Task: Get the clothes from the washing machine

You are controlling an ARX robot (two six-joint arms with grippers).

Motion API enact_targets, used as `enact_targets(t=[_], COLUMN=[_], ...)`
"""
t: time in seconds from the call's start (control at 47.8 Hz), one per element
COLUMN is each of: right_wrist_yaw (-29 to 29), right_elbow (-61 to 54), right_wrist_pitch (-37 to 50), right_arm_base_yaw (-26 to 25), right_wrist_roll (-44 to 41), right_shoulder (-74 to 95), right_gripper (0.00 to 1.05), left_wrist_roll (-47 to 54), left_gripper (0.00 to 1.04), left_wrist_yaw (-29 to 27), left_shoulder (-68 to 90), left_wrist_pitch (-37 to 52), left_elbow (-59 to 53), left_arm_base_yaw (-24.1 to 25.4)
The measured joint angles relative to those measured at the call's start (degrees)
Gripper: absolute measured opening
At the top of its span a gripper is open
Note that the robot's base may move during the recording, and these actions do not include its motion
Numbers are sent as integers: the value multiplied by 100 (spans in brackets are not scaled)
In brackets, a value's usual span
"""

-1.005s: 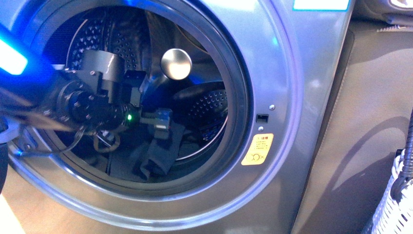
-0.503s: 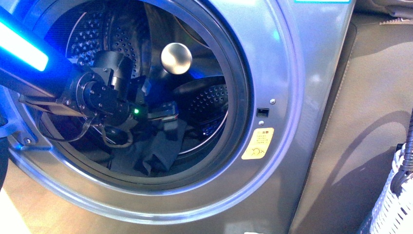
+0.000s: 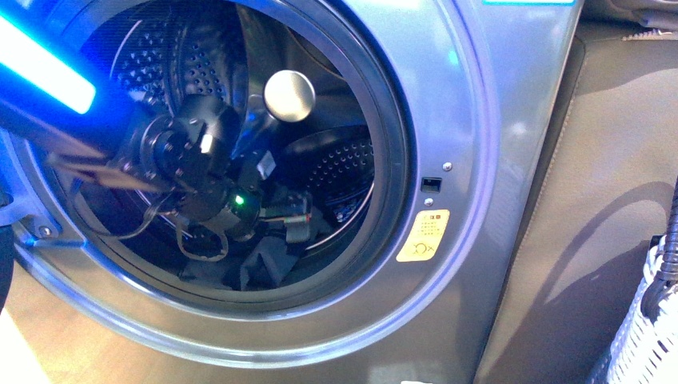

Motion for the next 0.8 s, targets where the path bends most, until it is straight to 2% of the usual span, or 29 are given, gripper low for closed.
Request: enact_targets(t=[0.126, 0.356, 0.586, 0.796], right_wrist_yaw=[0, 0, 0, 0], right_elbow=[0, 0, 0, 0], right_wrist_pitch=[0, 0, 0, 0], right_arm_base_yaw=[0, 0, 0, 0], right_wrist_roll=[0, 0, 0, 0], right_shoulder=[0, 0, 0, 0], right_gripper=[97, 97, 97, 97], left_wrist_roll=[225, 295, 262, 17], left_gripper=[98, 97, 66, 35], left_wrist_yaw=[-435, -592, -599, -507], left_shoulder=[127, 153, 17, -496], left_wrist_pitch=[-162, 37, 505, 1276], left_elbow=[186, 140, -271, -1209], left_arm_base_yaw=[13, 20, 22, 57])
